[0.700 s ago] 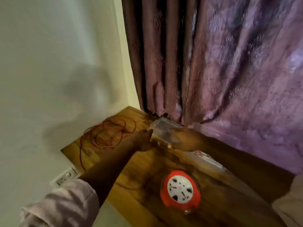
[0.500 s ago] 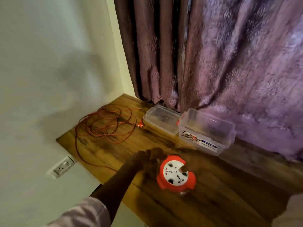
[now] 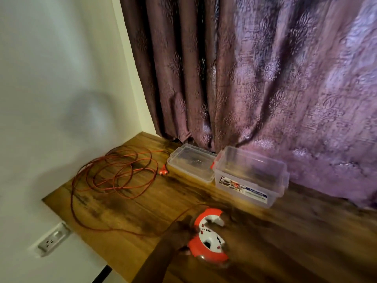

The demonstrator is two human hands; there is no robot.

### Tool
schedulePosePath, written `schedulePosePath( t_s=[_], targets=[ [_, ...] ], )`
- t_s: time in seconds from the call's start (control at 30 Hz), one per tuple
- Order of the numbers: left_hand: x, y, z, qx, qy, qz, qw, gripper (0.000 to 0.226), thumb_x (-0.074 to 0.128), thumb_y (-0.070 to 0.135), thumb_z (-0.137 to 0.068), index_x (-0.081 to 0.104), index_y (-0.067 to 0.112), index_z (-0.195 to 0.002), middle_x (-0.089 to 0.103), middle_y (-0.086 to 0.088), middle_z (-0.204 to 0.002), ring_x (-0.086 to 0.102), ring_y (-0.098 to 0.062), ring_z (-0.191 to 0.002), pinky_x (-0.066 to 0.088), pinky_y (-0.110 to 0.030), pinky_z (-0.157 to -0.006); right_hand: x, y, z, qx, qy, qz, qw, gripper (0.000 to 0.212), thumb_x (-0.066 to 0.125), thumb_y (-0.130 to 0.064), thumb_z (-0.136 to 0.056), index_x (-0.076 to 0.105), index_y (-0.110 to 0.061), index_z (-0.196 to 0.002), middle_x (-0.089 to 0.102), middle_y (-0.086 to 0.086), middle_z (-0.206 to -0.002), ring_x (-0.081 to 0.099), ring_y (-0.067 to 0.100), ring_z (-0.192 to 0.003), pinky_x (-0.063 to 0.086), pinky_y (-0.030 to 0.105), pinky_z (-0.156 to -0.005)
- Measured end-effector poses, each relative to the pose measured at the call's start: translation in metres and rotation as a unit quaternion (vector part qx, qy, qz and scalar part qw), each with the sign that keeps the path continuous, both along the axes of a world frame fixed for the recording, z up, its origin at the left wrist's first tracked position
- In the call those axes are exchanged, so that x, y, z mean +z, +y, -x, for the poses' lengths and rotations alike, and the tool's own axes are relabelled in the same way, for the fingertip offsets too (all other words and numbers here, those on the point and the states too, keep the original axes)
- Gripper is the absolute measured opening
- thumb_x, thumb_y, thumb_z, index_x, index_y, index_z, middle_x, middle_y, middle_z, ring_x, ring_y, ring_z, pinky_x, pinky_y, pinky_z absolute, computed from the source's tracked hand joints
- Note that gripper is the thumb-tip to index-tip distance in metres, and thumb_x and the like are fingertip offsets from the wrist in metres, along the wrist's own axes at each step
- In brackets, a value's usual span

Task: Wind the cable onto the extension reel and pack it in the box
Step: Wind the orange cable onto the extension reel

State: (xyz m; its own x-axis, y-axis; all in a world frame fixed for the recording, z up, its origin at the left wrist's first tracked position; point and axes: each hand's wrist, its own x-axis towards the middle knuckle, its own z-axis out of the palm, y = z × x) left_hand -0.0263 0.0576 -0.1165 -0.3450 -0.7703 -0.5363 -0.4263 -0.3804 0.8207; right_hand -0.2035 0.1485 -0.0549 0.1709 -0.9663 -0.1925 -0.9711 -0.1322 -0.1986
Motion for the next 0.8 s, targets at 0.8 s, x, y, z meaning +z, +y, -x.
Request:
schedulePosePath(
  t_s=[0.8],
  targets=[
    [-0.023,0.036,-0.033,0.146,0.342,0.24,0.897,0.012,0.067,0.008,-0.088,0.063,0.008,-0.1,0.07,-0.004,-0.081,0.067,-0.01,-0.064,0.058,-0.033,-0.059,-0.05,0.011,-0.077,-0.167,0.077,0.301,0.936,0.069,0.045,-0.047,-0.094,0.002,-0.05,-0.148,0.047,0.007,-0.134,0.055,0.032,-0.113,0.051,0.04,-0.074]
  ],
)
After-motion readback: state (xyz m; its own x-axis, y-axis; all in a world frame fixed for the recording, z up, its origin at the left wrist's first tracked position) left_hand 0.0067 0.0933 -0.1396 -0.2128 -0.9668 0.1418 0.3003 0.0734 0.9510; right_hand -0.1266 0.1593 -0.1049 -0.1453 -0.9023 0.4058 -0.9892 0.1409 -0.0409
